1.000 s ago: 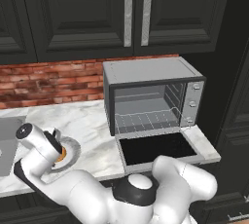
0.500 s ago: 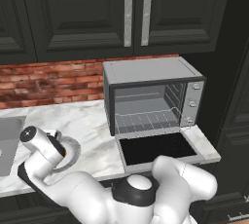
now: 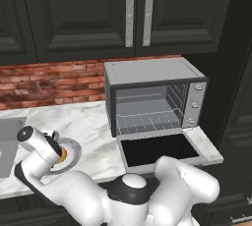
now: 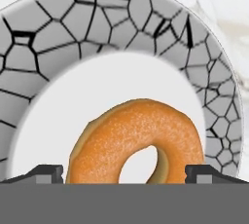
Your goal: Pick up the bagel from the plate, place it on the toaster oven rack, close the door, and set the timer.
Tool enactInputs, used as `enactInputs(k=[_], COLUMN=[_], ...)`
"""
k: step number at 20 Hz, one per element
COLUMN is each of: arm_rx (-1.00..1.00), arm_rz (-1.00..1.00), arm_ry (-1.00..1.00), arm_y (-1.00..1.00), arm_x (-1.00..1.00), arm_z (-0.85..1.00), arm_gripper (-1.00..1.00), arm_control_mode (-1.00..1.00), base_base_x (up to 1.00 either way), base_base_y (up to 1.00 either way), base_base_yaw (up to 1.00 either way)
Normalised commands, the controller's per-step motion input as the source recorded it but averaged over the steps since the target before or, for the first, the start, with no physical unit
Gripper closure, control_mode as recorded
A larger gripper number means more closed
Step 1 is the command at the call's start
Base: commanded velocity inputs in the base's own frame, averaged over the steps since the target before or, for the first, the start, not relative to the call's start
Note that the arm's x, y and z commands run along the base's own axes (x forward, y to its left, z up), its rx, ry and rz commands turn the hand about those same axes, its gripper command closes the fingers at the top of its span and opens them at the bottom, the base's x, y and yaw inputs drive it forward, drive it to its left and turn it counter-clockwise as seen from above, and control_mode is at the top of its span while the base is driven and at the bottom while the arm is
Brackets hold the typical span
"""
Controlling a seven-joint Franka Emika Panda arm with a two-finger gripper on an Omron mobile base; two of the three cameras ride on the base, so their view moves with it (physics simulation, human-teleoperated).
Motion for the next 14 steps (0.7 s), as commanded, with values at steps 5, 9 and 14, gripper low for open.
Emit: enactInputs(k=[5,9,14], arm_rx=[-0.04,-0.02,0.00], arm_rz=[0.00,0.00,0.00], arm_ry=[0.00,0.00,0.01], arm_y=[-0.02,-0.01,0.00], arm_x=[0.00,0.00,0.00], arm_z=[-0.36,-0.41,-0.47], arm_gripper=[-1.00,-1.00,1.00], arm_control_mode=[-1.00,-1.00,-1.00], base_base_x=[0.00,0.00,0.00], base_base_y=[0.00,0.00,0.00], base_base_yaw=[0.00,0.00,0.00])
